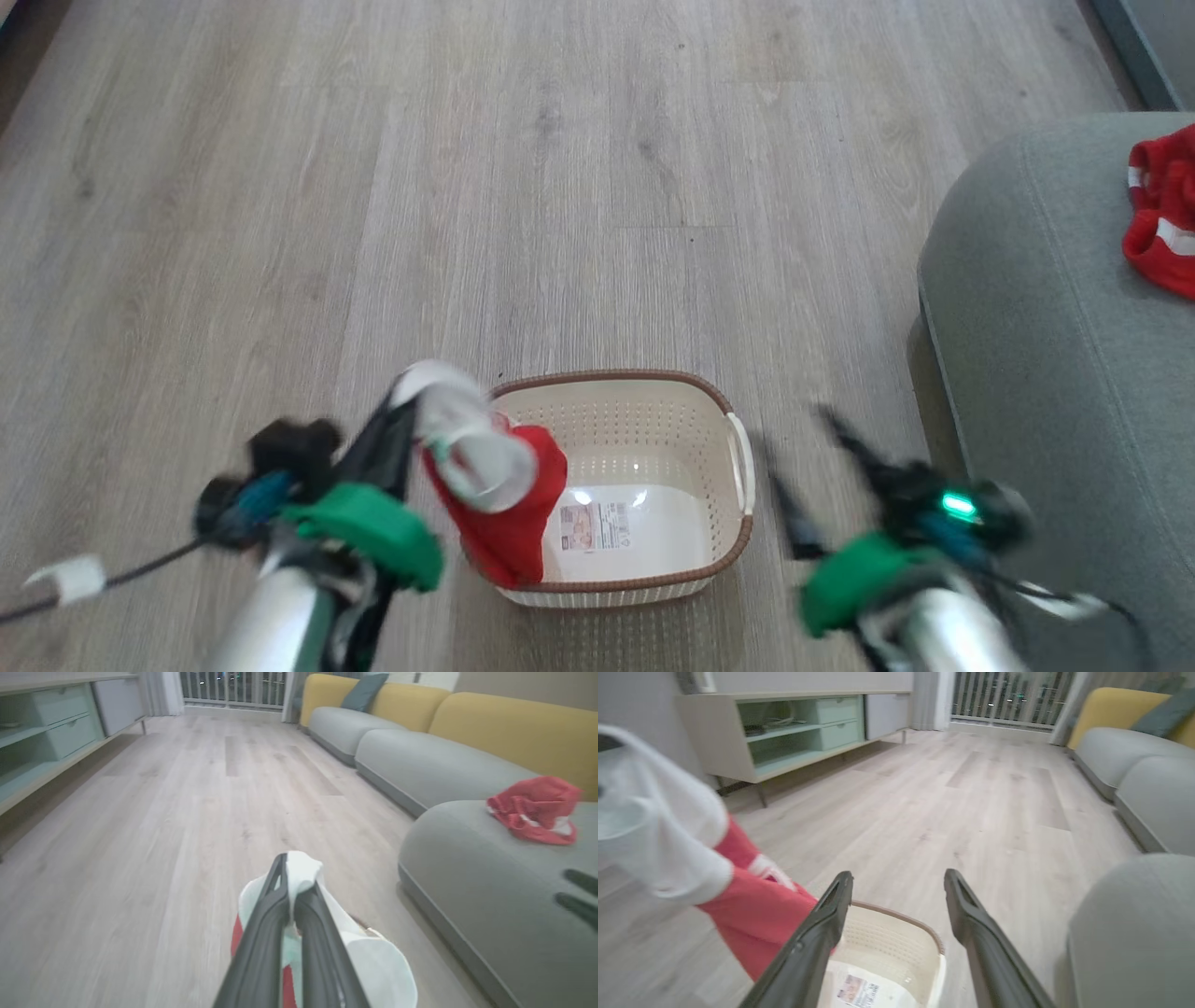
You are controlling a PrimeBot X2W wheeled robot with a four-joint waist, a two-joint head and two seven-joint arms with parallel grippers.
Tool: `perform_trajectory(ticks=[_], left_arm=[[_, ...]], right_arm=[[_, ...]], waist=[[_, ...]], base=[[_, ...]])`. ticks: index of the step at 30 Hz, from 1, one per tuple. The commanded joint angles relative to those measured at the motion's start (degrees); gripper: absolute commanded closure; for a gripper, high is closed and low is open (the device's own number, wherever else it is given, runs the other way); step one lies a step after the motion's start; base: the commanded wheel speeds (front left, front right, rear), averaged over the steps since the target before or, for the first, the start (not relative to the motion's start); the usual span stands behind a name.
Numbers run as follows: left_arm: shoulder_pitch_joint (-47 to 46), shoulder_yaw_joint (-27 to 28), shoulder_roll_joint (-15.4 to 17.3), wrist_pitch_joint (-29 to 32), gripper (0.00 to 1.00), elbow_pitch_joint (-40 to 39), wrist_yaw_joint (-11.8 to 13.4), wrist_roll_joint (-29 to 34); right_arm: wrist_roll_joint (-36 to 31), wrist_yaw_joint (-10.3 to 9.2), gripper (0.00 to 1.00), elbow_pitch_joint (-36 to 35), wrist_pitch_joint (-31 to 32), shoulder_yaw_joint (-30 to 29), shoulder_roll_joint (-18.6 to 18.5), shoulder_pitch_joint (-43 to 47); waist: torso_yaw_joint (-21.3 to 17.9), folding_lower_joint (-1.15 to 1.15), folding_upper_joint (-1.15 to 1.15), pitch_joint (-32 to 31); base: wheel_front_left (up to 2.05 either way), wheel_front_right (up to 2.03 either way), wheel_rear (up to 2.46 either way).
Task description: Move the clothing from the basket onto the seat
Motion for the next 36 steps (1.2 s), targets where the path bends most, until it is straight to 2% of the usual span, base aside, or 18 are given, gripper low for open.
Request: perform_trajectory(ticks=[1, 5, 11, 16, 20, 23, 28, 36], left_arm=[[-5.0, 0.1, 0.5, 0.7, 1.0, -4.0, -1.2, 0.7], [-7.9, -6.5, -1.3, 4.8, 1.0, -9.1, -4.9, 1.0], [-10.1, -14.4, -2.2, 9.0, 1.0, -15.0, -7.3, -1.0], [-12.3, -22.6, -0.4, 11.7, 1.0, -19.5, -8.0, -6.4], [-15.0, -28.3, 2.4, 11.1, 1.0, -21.8, -8.0, -11.6], [-16.2, -29.9, 4.5, 10.1, 1.0, -21.3, -8.0, -13.9], [-16.8, -30.2, 6.4, 9.2, 1.0, -19.7, -8.0, -15.7], [-17.3, -31.8, 8.8, 9.9, 1.0, -18.5, -8.0, -18.3]], right_arm=[[1.5, -0.02, 0.0, -1.0, -0.4, 6.0, -0.3, -4.5], [5.5, -0.02, 0.0, 2.4, -0.4, 18.3, -2.5, -11.4], [10.7, -0.02, 0.0, 6.0, -0.4, 25.9, -5.5, -18.5], [17.3, -0.02, 0.0, 8.6, -0.4, 34.6, -7.5, -22.8], [27.5, -0.02, 0.0, 9.6, -0.2, 44.6, -9.5, -25.3], [33.8, -0.02, 0.0, 8.9, -0.2, 50.0, -11.9, -27.2], [38.1, -0.02, 0.0, 8.2, -0.3, 54.4, -14.3, -29.1], [39.2, -0.02, 0.0, 4.1, -0.4, 58.2, -16.9, -31.4]], waist=[[0.0, 0.0, 0.0, 0.0], [0.3, 0.0, 0.0, -0.1], [1.4, 0.0, 0.0, -0.1], [2.0, 0.0, 0.0, 0.0], [2.5, 0.0, 0.0, -0.1], [2.3, 0.0, 0.0, -0.2], [1.6, 0.0, 0.0, -0.2], [-0.2, 0.0, 0.0, 0.2]], base=[[0.0, 0.0, 0.0], [0.0, 0.0, 0.0], [0.0, 0.0, 0.0], [0.0, 0.0, 0.0], [0.0, 0.0, 0.0], [0.0, 0.0, 0.0], [0.0, 0.0, 0.0], [0.0, 0.0, 0.0]])
